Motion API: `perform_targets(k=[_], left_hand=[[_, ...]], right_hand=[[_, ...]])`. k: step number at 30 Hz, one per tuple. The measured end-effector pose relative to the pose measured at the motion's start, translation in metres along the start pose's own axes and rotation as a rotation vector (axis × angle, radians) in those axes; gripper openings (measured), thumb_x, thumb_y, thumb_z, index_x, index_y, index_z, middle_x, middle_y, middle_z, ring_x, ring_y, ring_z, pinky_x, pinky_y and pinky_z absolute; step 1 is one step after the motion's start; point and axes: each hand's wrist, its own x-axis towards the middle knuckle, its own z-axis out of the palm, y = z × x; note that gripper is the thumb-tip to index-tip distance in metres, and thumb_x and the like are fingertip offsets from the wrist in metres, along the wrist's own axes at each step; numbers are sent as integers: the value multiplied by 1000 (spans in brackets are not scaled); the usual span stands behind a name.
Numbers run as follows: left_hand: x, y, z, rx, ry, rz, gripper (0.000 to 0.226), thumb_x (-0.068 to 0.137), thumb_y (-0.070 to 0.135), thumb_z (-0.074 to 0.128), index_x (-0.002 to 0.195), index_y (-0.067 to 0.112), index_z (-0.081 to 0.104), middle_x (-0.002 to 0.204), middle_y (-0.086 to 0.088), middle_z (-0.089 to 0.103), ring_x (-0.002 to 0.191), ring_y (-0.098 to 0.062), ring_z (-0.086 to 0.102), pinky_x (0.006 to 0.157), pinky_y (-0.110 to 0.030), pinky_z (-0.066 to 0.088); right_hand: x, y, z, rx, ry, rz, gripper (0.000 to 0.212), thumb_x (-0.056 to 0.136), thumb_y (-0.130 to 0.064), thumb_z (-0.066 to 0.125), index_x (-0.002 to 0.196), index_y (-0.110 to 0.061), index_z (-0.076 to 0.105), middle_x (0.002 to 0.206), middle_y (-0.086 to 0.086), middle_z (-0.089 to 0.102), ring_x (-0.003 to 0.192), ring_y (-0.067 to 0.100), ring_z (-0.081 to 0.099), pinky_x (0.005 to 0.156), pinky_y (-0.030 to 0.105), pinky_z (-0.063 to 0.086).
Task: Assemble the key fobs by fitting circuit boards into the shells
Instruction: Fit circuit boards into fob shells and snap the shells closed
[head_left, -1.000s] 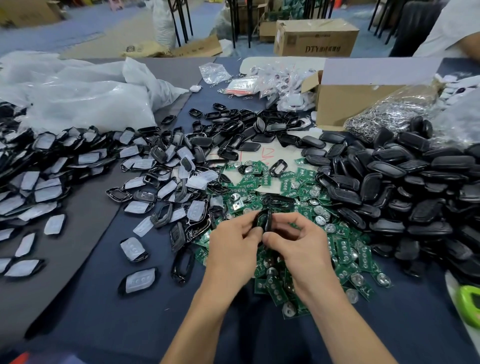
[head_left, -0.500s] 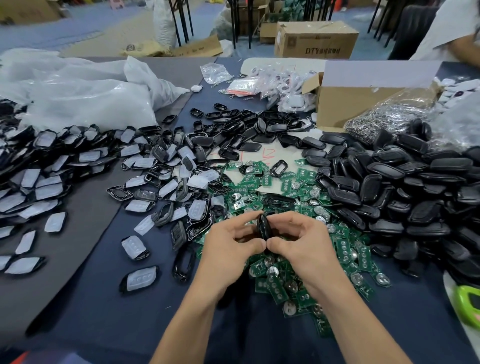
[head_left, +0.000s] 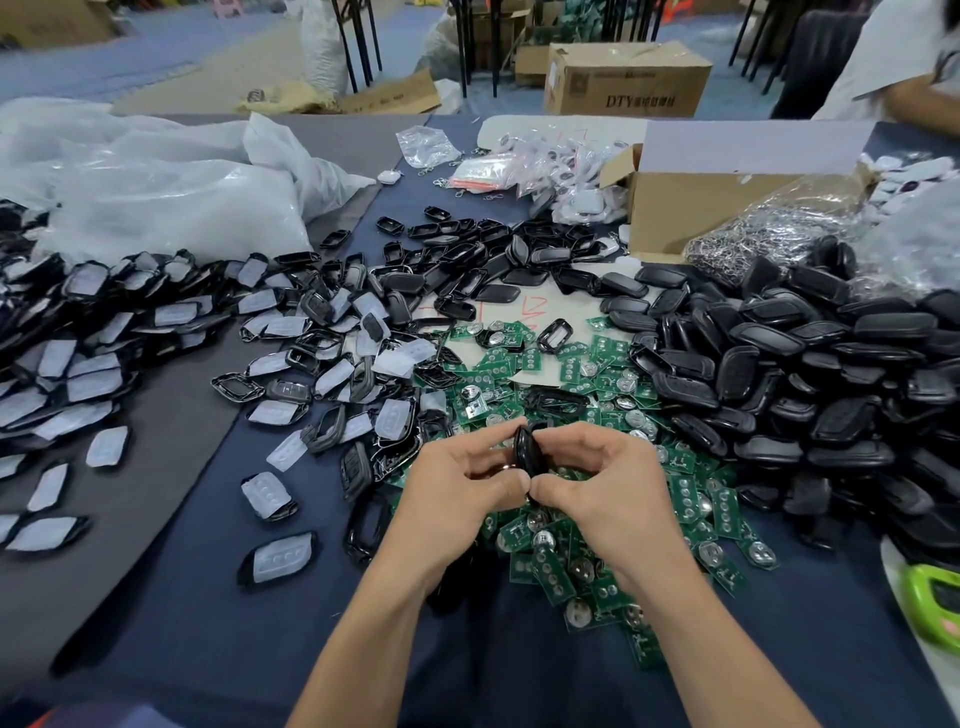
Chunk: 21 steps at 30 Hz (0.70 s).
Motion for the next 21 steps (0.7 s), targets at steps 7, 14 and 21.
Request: perform_targets(k=[7,14,21], left_hand=[[0,4,0,-17,107,78,48,76,-9,84,112,24,81,100,-9,81,93,-21,76,89,-35,60],[-1,11,11,-4,123,74,33,71,11,84,101,25,83,93,-3,82,82,-13,76,71,-27,60],[3,12,18,-19,221,103,43,86,-9,77,75,32,84,80,-4,81,73,-14,76,67,-25,61]], right_hand=[[-4,-14,-2,-99,-64,-112,43,71,0,84,96,-35,79,94,-22,78,96,-5,72,84,7,50],[-9,-13,2,-199,82,-137,52,70,4,86,94,-42,79,88,-31,75,89,-13,68,77,1,47],[-14,-13,2,-309,152,-292,57,72,3,84,110,-40,78,106,-25,74,105,-8,66,93,5,46]])
